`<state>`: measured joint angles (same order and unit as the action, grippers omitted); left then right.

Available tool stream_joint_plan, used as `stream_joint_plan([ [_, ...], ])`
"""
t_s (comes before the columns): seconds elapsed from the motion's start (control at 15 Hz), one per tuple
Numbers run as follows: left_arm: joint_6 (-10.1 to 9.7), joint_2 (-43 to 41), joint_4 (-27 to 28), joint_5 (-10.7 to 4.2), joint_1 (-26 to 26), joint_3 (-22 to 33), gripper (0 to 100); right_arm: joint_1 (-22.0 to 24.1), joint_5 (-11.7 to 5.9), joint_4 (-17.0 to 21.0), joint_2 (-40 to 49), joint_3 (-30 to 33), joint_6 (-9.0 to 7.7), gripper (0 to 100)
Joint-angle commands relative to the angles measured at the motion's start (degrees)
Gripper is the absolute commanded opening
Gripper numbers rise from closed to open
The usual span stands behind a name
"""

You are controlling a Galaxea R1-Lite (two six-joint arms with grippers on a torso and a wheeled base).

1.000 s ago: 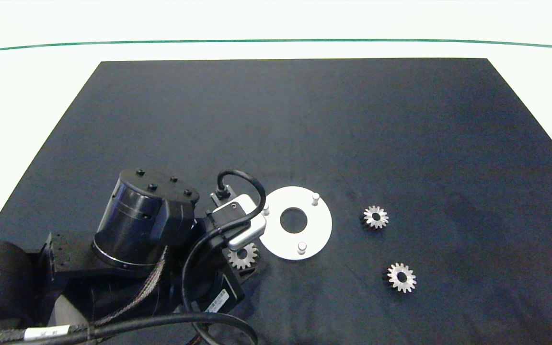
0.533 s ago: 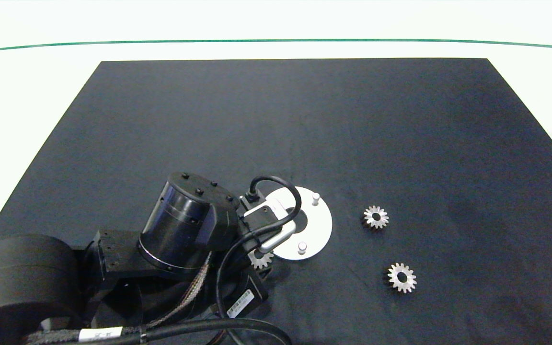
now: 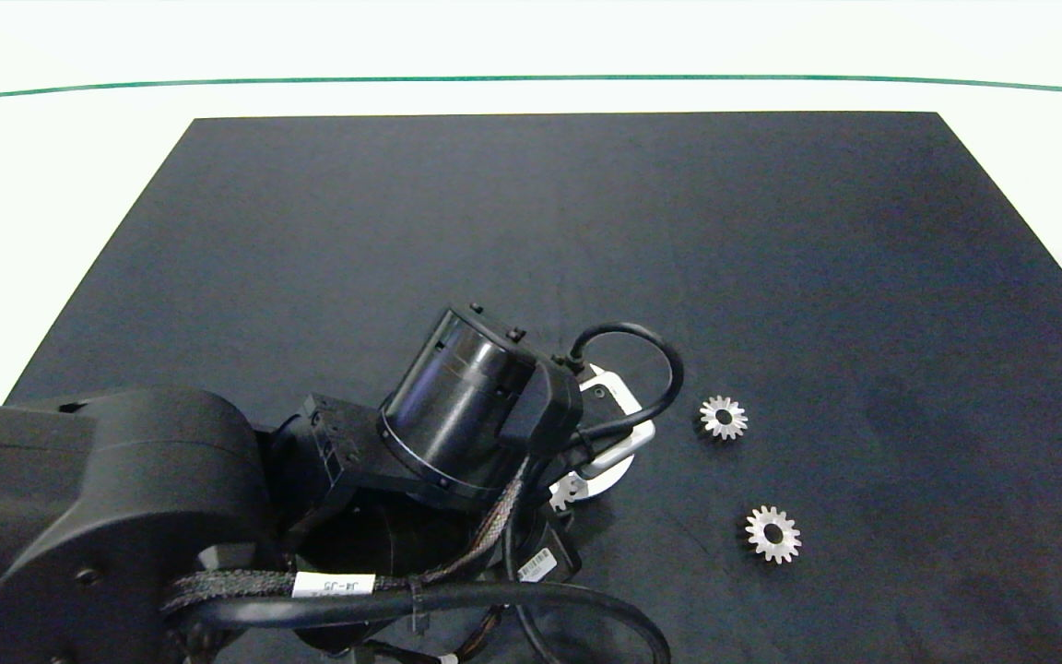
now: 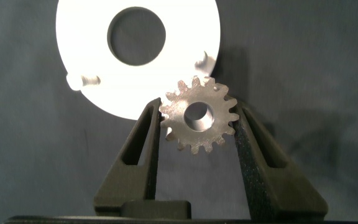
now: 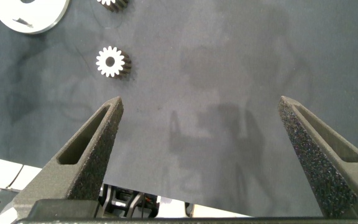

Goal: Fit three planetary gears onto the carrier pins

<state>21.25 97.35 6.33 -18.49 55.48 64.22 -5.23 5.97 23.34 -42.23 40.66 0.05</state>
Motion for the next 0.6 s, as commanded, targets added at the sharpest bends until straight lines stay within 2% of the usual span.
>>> stream_joint_plan([
  [0.07, -0.07, 1.79, 0.18, -0.14, 0.86, 1.52, 25, 0.04, 0.00, 0.39, 1.71, -0.23, 0.65, 100],
  [0.33, -3.67, 5.48, 0.09, -0.14, 3.41, 5.83, 25, 0.31, 0.00, 0.74, 3.56, -0.05, 1.09, 100],
  [0.6, -3.67, 6.71, -0.09, -0.14, 3.32, 7.41, 25, 0.31, 0.00, 0.74, 3.91, 0.04, 1.01, 100],
])
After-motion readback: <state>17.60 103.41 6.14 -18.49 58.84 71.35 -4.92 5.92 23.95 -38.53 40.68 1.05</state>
